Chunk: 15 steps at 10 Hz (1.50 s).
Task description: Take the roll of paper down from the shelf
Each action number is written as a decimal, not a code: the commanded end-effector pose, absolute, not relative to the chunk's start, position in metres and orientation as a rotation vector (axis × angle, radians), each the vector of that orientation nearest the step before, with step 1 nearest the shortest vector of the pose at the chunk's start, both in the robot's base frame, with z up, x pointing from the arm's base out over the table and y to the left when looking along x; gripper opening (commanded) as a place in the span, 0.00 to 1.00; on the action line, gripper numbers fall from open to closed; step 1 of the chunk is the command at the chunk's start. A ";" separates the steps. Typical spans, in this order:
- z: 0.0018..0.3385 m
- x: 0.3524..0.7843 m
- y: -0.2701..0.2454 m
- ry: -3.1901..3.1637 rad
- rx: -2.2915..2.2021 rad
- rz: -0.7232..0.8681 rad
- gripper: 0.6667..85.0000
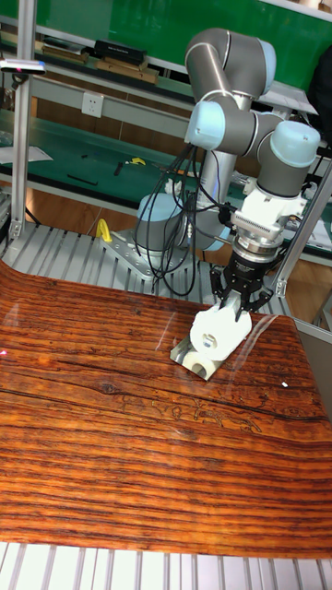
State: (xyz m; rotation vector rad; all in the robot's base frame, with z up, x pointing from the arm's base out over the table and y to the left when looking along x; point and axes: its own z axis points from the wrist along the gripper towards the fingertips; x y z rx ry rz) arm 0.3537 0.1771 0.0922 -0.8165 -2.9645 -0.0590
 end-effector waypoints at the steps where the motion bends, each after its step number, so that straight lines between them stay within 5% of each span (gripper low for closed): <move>1: 0.102 0.353 0.179 -2.919 -0.889 -0.061 0.14; 3: 0.105 0.356 0.173 -2.912 -0.926 -0.041 0.00; 15: 0.123 0.374 0.145 -2.920 -0.866 0.000 0.00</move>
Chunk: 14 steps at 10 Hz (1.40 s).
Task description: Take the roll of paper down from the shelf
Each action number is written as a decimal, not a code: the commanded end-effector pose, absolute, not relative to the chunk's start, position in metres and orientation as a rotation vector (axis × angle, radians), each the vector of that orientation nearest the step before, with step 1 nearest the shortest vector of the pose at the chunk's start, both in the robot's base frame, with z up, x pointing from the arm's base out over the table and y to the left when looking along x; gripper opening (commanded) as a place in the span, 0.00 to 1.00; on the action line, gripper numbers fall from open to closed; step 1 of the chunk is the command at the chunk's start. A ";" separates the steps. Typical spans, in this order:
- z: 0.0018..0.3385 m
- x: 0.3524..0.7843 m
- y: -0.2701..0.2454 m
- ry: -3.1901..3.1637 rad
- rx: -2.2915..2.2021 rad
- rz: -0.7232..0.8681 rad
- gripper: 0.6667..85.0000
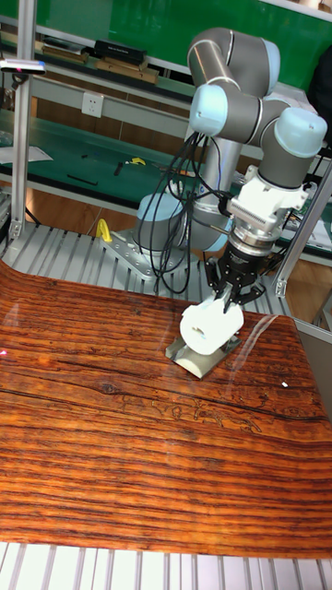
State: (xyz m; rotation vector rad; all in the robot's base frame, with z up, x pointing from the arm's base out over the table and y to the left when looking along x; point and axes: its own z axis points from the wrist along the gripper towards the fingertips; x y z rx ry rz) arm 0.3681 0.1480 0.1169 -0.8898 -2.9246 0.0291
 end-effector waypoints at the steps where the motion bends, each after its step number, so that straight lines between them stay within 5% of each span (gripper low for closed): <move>1: 0.125 0.377 0.141 -2.925 -0.851 -0.001 0.00; 14: 0.122 0.413 0.112 -3.054 -0.746 -0.011 0.00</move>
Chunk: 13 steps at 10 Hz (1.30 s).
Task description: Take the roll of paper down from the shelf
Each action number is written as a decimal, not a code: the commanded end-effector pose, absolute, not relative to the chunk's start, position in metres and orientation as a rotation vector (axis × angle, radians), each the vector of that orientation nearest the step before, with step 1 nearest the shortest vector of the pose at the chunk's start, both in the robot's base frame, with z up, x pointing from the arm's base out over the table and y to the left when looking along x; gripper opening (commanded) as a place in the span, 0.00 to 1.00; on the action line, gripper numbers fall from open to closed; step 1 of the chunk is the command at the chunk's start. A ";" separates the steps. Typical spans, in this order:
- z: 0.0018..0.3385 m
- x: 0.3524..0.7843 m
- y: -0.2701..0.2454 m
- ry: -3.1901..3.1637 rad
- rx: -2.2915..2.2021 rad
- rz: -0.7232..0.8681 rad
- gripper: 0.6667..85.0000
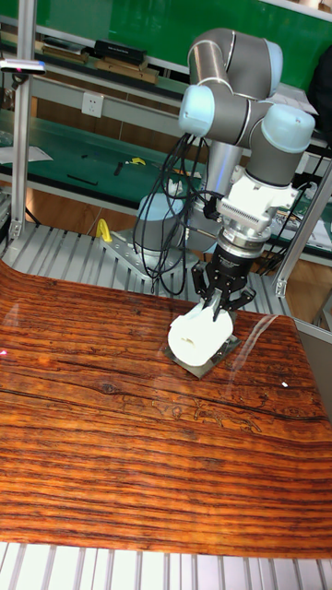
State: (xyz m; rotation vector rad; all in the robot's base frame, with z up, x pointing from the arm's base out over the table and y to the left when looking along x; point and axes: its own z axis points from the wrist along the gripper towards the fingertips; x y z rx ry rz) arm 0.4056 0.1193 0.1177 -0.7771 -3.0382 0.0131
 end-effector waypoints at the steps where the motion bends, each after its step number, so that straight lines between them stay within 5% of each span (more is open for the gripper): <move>1: 0.122 0.415 0.110 -3.058 -0.737 -0.017 0.00; 13: 0.115 0.445 0.084 -3.116 -0.602 -0.065 0.00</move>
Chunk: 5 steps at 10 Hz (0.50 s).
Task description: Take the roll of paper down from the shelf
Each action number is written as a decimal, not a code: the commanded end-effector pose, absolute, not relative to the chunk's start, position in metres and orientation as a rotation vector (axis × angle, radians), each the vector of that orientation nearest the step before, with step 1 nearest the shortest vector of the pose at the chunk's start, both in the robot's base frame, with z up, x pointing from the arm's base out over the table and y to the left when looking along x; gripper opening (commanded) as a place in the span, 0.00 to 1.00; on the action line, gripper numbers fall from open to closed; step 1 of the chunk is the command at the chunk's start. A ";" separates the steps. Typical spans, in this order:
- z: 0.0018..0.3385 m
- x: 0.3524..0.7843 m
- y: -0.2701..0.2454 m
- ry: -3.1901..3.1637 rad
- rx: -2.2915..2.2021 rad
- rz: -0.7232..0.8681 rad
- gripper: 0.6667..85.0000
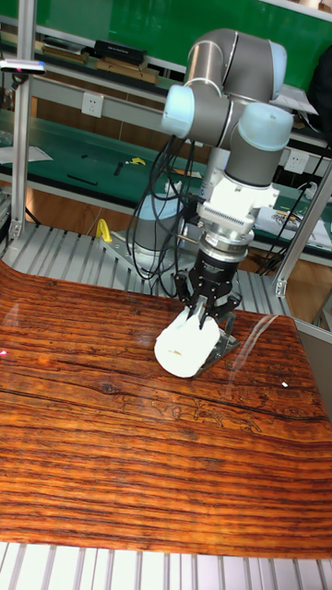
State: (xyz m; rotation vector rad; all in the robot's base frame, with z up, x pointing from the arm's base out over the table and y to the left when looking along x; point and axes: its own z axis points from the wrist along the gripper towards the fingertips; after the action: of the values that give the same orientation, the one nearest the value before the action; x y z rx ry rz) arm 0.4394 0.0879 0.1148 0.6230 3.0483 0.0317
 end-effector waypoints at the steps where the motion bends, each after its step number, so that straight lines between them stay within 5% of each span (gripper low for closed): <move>1: 0.115 0.446 0.082 3.056 0.573 0.071 0.00; 5: 0.119 0.452 0.072 3.069 0.515 0.091 0.00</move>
State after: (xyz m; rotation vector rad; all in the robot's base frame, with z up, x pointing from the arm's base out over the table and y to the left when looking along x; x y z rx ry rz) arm 0.4473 0.0756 0.1158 0.5447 3.0628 0.0596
